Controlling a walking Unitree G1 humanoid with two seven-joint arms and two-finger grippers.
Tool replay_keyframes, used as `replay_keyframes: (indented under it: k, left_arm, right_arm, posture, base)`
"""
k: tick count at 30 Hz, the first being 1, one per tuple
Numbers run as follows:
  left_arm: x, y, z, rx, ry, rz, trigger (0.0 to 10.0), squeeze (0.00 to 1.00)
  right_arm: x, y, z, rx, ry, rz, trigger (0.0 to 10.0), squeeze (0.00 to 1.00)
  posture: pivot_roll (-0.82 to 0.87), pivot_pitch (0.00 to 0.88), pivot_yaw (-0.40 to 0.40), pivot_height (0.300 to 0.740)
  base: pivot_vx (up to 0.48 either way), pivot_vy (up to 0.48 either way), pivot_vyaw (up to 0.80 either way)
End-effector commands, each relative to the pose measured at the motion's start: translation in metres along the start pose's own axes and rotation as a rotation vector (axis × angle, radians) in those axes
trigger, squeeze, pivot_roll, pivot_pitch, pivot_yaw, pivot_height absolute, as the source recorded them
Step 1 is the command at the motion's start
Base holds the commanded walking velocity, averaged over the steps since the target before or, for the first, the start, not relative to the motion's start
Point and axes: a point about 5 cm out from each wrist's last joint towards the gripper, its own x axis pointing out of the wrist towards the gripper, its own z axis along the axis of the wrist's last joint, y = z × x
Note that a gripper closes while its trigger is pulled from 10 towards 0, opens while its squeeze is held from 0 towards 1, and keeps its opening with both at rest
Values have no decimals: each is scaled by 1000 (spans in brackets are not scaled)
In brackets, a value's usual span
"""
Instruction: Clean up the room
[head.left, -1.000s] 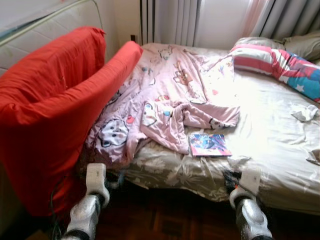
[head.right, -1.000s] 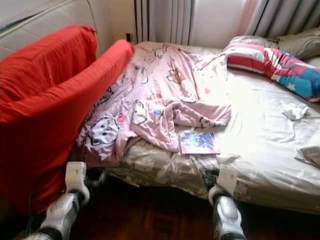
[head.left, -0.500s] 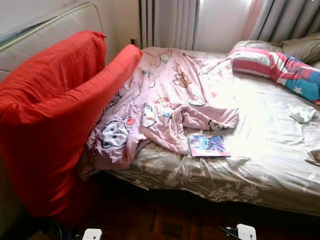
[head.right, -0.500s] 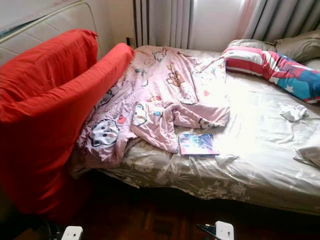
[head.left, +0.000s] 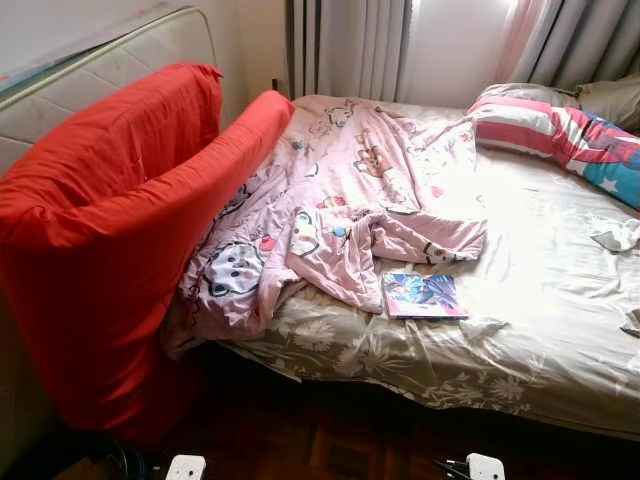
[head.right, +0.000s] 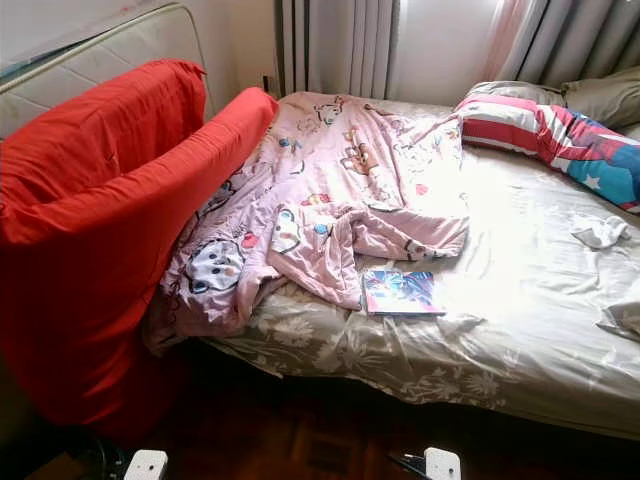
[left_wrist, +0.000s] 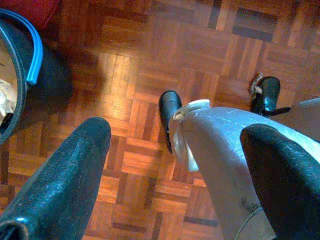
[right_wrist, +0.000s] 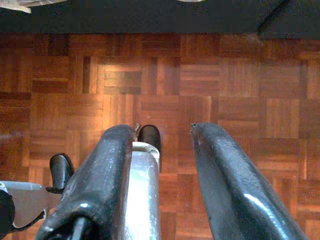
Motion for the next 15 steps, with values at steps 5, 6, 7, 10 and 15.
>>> replay_keyframes:
  k: [5, 6, 7, 10, 15]
  left_arm:
    - [-1, 5, -2, -11, 6, 0, 10000, 0]
    - [-1, 5, -2, -11, 6, 0, 10000, 0]
    - [-1, 4, -1, -7, 3, -3, 10000, 0]
    - [0, 1, 3, 6, -3, -14, 10000, 0]
    - [0, 1, 7, 5, -12, -15, 10000, 0]
  right_arm:
    - [1, 4, 3, 3, -6, 20, 10000, 0]
    - [1, 4, 3, 3, -6, 20, 10000, 0]
    - [1, 5, 4, -10, -10, 30, 10000, 0]
    - [2, 5, 4, -22, -4, 40, 10000, 0]
    - [2, 5, 4, -20, -2, 40, 10000, 0]
  posture:
    - [97, 0, -34, 740]
    - [97, 0, -34, 740]
    - [97, 0, -34, 740]
    - [97, 0, -36, 740]
    - [96, 0, -36, 740]
  base:
    - [0, 0, -726]
    - [0, 0, -694]
    - [0, 0, -694]
    - [0, 0, -688]
    - [0, 0, -685]
